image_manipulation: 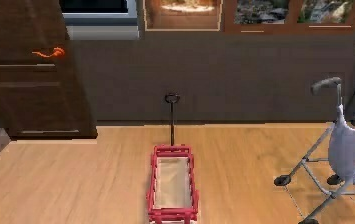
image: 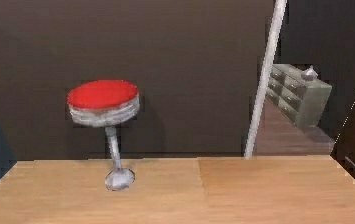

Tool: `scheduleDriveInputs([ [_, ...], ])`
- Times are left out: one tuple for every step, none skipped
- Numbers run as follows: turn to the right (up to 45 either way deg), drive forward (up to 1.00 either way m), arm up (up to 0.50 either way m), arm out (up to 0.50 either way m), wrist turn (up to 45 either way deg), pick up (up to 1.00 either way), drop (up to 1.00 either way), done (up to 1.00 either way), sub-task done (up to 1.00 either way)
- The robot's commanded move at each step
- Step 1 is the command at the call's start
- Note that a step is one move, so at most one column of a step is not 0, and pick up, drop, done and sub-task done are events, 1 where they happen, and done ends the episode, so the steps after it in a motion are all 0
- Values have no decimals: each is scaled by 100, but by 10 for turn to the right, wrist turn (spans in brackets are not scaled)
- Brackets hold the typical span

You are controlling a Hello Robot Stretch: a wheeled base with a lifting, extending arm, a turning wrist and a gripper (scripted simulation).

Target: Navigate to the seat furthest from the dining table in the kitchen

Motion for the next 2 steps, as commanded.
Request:
scheduleDriveInputs([
  [-420, 0, 0, 0, 0, 0, 0, 0, 0],
  [0, 65, 0, 0, 0, 0, 0, 0, 0],
])
